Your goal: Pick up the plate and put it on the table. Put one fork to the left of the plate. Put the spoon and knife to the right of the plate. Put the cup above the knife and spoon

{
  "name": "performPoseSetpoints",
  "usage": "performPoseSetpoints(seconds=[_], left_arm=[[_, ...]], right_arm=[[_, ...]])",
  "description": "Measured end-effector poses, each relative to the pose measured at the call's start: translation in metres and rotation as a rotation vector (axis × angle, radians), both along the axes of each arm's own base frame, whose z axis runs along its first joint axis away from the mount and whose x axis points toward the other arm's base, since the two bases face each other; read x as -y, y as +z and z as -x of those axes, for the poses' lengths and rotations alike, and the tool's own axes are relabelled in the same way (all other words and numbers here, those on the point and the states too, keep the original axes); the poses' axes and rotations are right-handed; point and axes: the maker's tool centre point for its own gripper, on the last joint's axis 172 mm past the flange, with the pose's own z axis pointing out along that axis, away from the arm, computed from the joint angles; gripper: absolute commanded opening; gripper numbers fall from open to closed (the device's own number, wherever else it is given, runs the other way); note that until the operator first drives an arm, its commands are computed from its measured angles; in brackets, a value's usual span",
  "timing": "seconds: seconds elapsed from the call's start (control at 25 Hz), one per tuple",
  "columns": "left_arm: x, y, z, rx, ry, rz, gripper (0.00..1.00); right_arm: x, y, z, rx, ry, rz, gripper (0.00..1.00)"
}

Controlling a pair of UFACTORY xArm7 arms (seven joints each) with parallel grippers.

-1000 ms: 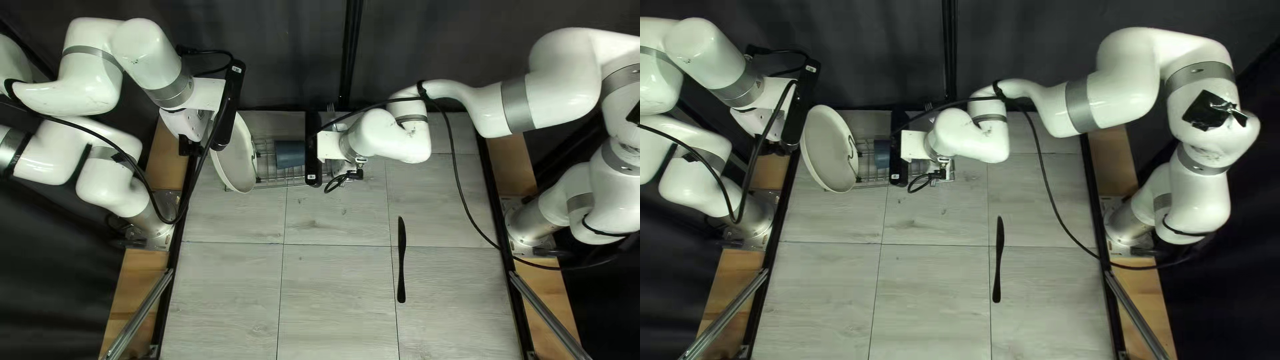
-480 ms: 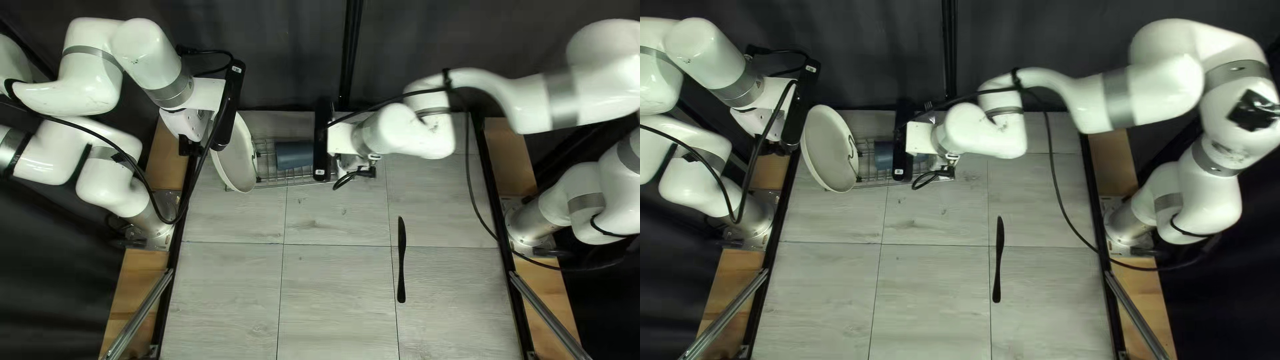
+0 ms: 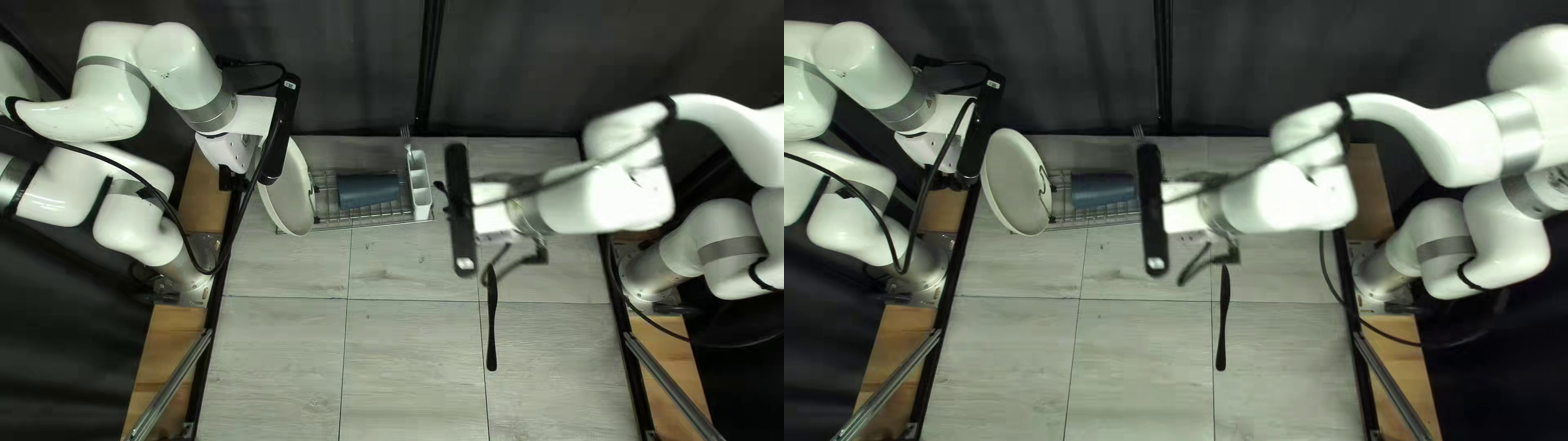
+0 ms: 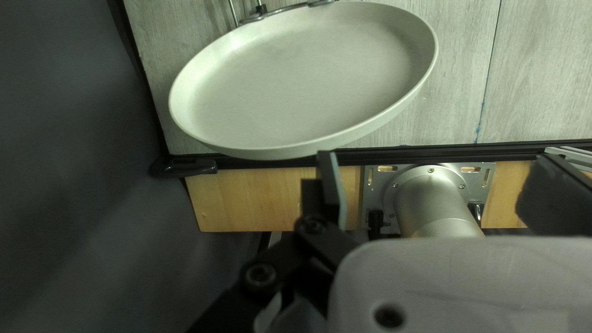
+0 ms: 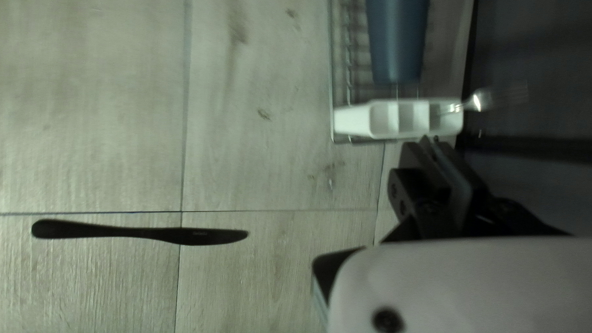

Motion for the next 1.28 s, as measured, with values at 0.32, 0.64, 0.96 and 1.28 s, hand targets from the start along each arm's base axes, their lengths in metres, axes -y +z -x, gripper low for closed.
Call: performPoseSetpoints(seconds=[0.32, 0.64, 0.96, 1.28], left_arm=[[0.000, 0.000, 0.000, 0.000, 0.000, 0.001, 1.00], [0.030, -0.006, -0.068, 0.146, -0.086, 0.023, 1.00], [0.061, -0.028, -0.139, 0.282, -0.199, 0.036, 1.00], [0.065, -0.066, -0.202, 0.359, -0.312, 0.088, 1.00]], right_arm=[[-0.028, -0.012, -0.002, 0.102, 0.197, -0.071, 0.00], [-0.066, -0.014, 0.002, 0.212, 0.344, -0.042, 0.00], [-0.076, -0.013, -0.003, 0.235, 0.386, -0.002, 0.00], [-0.077, -0.013, -0.003, 0.236, 0.386, -0.001, 0.00]])
